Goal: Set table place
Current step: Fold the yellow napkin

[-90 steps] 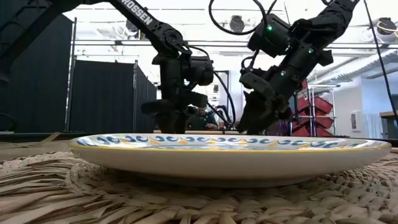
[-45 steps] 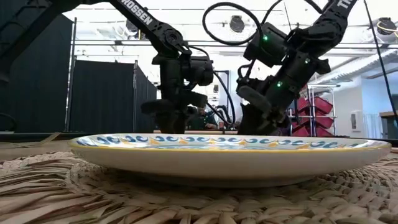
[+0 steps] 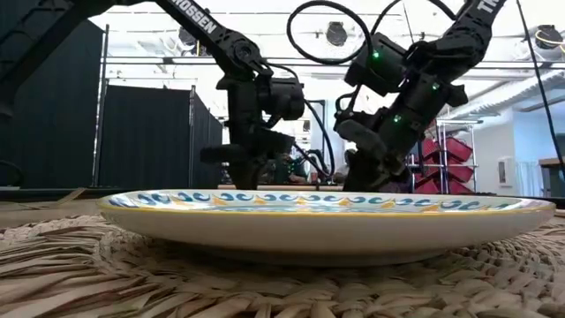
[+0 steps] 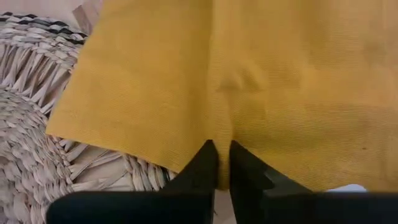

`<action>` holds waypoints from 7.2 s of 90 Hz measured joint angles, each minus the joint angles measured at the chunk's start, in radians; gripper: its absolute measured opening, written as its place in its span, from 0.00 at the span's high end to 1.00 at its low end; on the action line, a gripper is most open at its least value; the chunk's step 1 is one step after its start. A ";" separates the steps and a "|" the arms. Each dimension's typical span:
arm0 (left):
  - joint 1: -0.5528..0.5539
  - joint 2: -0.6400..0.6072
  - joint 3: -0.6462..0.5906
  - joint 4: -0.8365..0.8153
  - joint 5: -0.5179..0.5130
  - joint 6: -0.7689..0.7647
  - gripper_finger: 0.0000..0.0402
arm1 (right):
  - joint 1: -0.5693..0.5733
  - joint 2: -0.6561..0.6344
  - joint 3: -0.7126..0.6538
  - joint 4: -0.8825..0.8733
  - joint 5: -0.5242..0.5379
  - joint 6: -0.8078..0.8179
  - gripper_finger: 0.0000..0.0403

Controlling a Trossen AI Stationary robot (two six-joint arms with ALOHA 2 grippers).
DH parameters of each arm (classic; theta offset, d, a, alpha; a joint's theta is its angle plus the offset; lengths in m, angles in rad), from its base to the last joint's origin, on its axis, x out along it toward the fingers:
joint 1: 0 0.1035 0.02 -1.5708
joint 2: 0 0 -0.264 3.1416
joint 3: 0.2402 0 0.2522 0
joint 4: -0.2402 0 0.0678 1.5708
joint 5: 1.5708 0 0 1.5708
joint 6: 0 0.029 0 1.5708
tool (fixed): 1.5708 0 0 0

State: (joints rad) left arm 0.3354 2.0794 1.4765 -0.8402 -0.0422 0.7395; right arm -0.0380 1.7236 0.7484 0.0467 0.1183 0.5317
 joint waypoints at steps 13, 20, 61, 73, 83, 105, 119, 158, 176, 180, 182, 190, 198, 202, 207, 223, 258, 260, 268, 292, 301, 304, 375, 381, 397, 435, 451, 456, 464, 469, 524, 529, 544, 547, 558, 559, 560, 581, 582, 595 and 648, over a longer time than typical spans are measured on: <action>-0.019 -0.017 0.028 -0.043 -0.065 -0.001 1.00 | -0.002 -0.025 0.070 -0.097 -0.008 -0.069 0.99; -0.024 -0.058 0.047 -0.049 -0.095 -0.003 1.00 | -0.008 -0.049 0.126 -0.160 -0.001 -0.110 1.00; -0.031 -0.356 0.068 -0.201 -0.104 -0.183 1.00 | -0.048 -0.114 0.426 -0.471 0.067 -0.311 1.00; -0.041 -0.397 0.068 -0.290 -0.105 -0.236 1.00 | -0.042 -0.114 0.477 -0.492 0.065 -0.326 1.00; -0.061 -0.421 0.065 -0.323 -0.103 -0.264 1.00 | -0.027 -0.114 0.505 -0.488 0.063 -0.332 1.00; -0.152 -0.469 0.053 -0.393 -0.062 -0.365 1.00 | 0.001 -0.114 0.533 -0.479 0.060 -0.341 1.00; -0.238 -0.493 0.053 -0.440 -0.060 -0.478 1.00 | 0.001 -0.114 0.533 -0.478 0.065 -0.358 1.00; -0.560 -0.505 -0.030 -0.406 -0.058 -0.868 1.00 | 0.019 -0.110 0.533 -0.407 0.032 -0.390 1.00; -0.620 -0.499 -0.040 -0.244 -0.010 -0.918 1.00 | 0.028 -0.110 0.534 -0.381 0.006 -0.376 1.00; -0.620 -0.499 -0.040 -0.224 -0.009 -0.919 1.00 | 0.028 -0.109 0.534 -0.381 0.005 -0.371 1.00; -0.619 -0.499 -0.040 -0.220 -0.008 -0.919 1.00 | 0.028 -0.107 0.534 -0.380 0.006 -0.369 1.00; -0.618 -0.499 -0.041 -0.224 -0.016 -0.919 1.00 | 0.032 -0.103 0.533 -0.394 0.006 -0.361 1.00; -0.618 -0.499 -0.041 -0.225 -0.019 -0.919 0.98 | 0.033 -0.097 0.533 -0.394 0.006 -0.355 1.00; -0.620 -0.498 -0.040 -0.227 -0.019 -0.918 0.95 | 0.033 -0.095 0.533 -0.402 0.006 -0.353 1.00; -0.620 -0.498 -0.041 -0.234 -0.019 -0.918 0.92 | 0.033 -0.091 0.533 -0.404 0.006 -0.353 1.00; -0.620 -0.498 -0.041 -0.298 -0.026 -0.916 0.75 | 0.033 -0.089 0.533 -0.424 0.006 -0.353 1.00; -0.620 -0.498 -0.041 -0.490 -0.136 -0.918 0.61 | 0.011 -0.089 0.572 -0.483 -0.100 -0.310 1.00; -0.620 -0.498 -0.041 -0.508 -0.147 -0.918 0.61 | 0.010 -0.089 0.580 -0.484 -0.105 -0.309 1.00; -0.620 -0.498 -0.041 -0.562 -0.192 -0.925 0.61 | -0.010 -0.089 0.619 -0.515 -0.147 -0.312 1.00; -0.622 -0.504 -0.041 -0.571 -0.216 -0.973 0.61 | -0.257 -0.066 0.656 -0.645 -0.317 -0.334 1.00; -0.628 -0.504 -0.041 -0.571 -0.216 -0.988 0.61 | -0.350 -0.012 0.656 -0.660 -0.437 -0.358 1.00; -0.630 -0.504 -0.041 -0.572 -0.216 -0.990 0.61 | -0.379 0.015 0.656 -0.654 -0.479 -0.361 1.00; -0.639 -0.506 -0.059 -0.377 -0.225 -0.909 0.61 | -0.514 0.206 0.810 -0.543 -0.484 -0.432 0.42; -0.637 -0.506 -0.083 -0.371 -0.225 -0.913 0.61 | -0.493 0.192 0.832 -0.669 -0.471 -0.483 0.43; -0.637 -0.506 -0.167 -0.371 -0.229 -0.915 0.61 | -0.420 0.173 0.796 -0.808 -0.351 -0.563 0.46; -0.637 -0.506 -0.246 -0.365 -0.282 -0.942 0.61 | -0.399 0.175 0.703 -0.653 -0.292 -0.611 0.43; -0.637 -0.506 -0.246 -0.361 -0.304 -0.936 0.61 | -0.398 0.176 0.655 -0.570 -0.161 -0.638 0.43; -0.636 -0.506 -0.246 -0.352 -0.304 -0.935 0.61 | -0.402 0.177 0.648 -0.526 -0.130 -0.643 0.45; -0.636 -0.506 -0.246 -0.333 -0.304 -0.936 0.61 | -0.408 0.180 0.647 -0.455 -0.079 -0.641 0.54; -0.635 -0.506 -0.246 -0.335 -0.304 -0.942 0.61 | -0.412 0.182 0.647 -0.431 -0.069 -0.630 0.63; -0.591 -0.506 -0.246 -0.150 -0.297 -0.826 0.61 | -0.416 0.034 0.728 -0.702 0.015 -0.616 1.00; -0.538 -0.506 -0.246 -0.042 -0.296 -0.801 0.61 | -0.414 -0.033 0.727 -0.762 0.044 -0.601 1.00; -0.334 -0.506 -0.246 0.196 -0.184 -0.729 0.61 | -0.414 -0.284 0.649 -0.827 0.071 -0.527 1.00; -0.291 -0.506 -0.246 0.219 -0.155 -0.725 0.61 | -0.411 -0.336 0.618 -0.827 0.071 -0.508 1.00; -0.137 -0.506 -0.246 0.269 -0.082 -0.698 0.61 | -0.379 -0.527 0.464 -0.791 0.069 -0.445 1.00; -0.123 -0.506 -0.246 0.277 -0.075 -0.696 0.61 | -0.375 -0.544 0.446 -0.783 0.069 -0.440 1.00; -0.109 -0.506 -0.246 0.286 -0.068 -0.696 0.61 | -0.371 -0.562 0.428 -0.776 0.068 -0.435 1.00; 0.172 -0.478 -0.243 0.550 0.335 -0.920 0.61 | -0.312 -0.841 0.045 -0.596 0.057 -0.314 1.00; 0.184 -0.472 -0.243 0.559 0.351 -0.942 0.61 | -0.310 -0.849 0.030 -0.588 0.055 -0.309 1.00; 0.276 -0.359 -0.222 0.548 0.484 -1.134 0.61 | -0.293 -0.917 -0.090 -0.517 0.009 -0.289 1.00; 0.232 -0.233 -0.117 0.436 0.409 -0.920 0.61 | -0.294 -0.921 -0.103 -0.522 -0.049 -0.307 1.00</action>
State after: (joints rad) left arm 0.5676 1.8465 1.3594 -0.4046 0.3672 -0.1808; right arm -0.3317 0.8028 0.6453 -0.4749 0.0690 0.2248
